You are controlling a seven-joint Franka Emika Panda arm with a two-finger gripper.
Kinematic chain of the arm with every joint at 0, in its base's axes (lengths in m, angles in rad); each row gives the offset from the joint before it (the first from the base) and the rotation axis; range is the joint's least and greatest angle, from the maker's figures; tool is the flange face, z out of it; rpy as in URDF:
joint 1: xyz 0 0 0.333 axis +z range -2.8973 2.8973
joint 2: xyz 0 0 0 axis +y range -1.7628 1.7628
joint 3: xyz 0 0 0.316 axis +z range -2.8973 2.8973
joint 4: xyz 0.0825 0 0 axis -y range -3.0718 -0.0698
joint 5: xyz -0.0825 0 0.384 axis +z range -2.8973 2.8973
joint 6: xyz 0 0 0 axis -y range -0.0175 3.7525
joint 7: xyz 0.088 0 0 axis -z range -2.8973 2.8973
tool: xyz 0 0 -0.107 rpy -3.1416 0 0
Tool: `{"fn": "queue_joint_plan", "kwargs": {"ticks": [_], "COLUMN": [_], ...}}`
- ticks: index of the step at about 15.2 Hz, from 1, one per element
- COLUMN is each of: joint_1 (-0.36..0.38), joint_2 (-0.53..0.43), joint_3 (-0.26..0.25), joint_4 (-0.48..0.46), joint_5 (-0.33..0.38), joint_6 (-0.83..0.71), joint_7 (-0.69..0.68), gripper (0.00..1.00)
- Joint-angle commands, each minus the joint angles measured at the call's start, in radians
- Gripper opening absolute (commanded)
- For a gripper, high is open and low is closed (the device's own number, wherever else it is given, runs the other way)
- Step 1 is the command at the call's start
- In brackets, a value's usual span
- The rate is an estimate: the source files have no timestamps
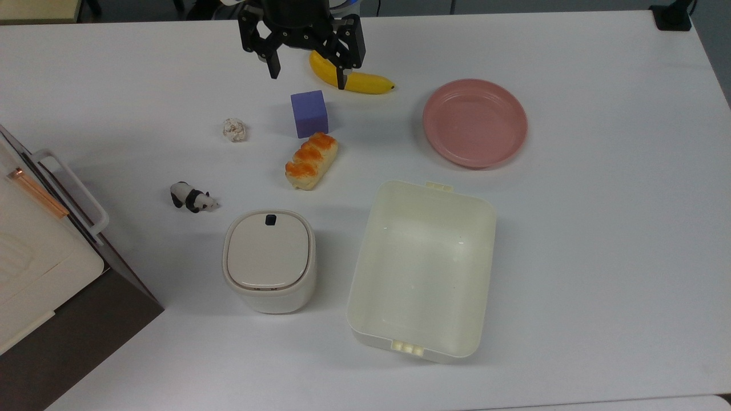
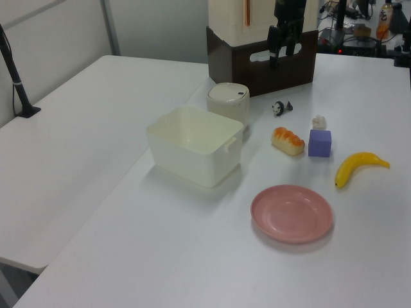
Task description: Open the trash can
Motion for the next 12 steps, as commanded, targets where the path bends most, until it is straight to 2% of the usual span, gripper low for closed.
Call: {"fn": "queue_joint_plan", "kwargs": {"ticks": [1,12], "joint_1": [0.004,-0.019], "joint_2": [-0.011,-0.009], "joint_3": [-0.010,-0.011], "joint_4": [0.003,0.005], "joint_5": [0.026,0.024], "joint_6": [-0.037,-0.035], "joint_7": [-0.017,-0.047], "gripper": [1.00,1.00]}}
